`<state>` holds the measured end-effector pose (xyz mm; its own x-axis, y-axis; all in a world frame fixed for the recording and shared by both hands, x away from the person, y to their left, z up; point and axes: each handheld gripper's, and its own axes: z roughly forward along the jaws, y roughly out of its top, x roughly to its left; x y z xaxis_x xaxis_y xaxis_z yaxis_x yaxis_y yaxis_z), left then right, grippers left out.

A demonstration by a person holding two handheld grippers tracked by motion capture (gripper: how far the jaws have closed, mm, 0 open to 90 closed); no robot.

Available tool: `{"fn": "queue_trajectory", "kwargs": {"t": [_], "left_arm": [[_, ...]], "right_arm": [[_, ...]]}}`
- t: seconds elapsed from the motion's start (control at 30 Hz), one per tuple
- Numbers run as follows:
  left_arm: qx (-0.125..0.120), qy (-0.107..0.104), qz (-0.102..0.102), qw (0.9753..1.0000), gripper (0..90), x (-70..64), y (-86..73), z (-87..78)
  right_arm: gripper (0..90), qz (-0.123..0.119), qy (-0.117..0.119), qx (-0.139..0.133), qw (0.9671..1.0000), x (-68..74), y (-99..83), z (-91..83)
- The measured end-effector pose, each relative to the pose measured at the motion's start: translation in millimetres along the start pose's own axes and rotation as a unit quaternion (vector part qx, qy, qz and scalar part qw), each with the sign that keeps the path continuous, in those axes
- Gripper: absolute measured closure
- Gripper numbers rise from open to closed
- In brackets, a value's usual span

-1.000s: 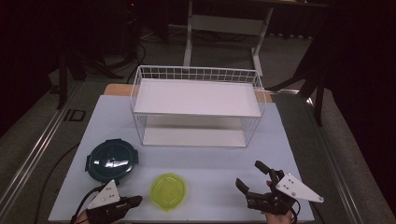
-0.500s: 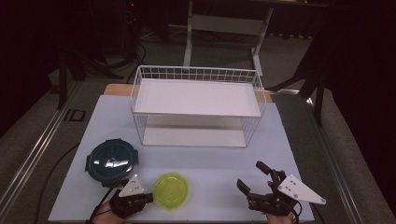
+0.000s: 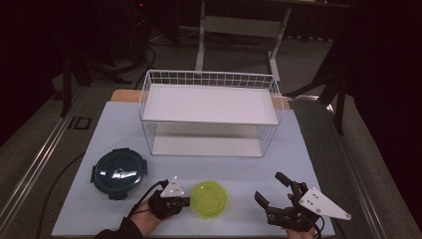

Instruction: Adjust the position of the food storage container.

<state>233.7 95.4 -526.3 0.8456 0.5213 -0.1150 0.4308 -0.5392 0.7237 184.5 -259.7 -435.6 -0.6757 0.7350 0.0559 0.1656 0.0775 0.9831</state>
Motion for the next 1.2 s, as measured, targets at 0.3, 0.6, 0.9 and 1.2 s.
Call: {"fn": "queue_trajectory", "kwargs": {"t": [0.3, 0.6, 0.9, 1.2], "left_arm": [[0.013, 0.001, -0.021, 0.9997, 89.6, 3.3, -5.0, -5.2], [0.024, -0.035, -0.014, 0.999, 89.6, -17.9, -5.3, 4.9], [0.019, -0.037, -0.011, 0.9991, 89.6, -14.3, 19.0, 25.9], [0.014, -0.048, -0.003, 0.9987, 89.7, -15.9, 50.2, 54.3]], "right_arm": [[12.0, -0.001, 0.001, 0.001, 1.0, 0.9, -0.5, -0.3], [11.9, -0.002, -0.001, 0.0, 1.0, 2.3, -0.3, 1.0], [11.9, -0.001, -0.003, -0.003, 1.0, -0.2, 0.1, -2.2], [11.9, -0.003, -0.01, -0.004, 0.9999, -5.1, -0.3, -4.1]]}}
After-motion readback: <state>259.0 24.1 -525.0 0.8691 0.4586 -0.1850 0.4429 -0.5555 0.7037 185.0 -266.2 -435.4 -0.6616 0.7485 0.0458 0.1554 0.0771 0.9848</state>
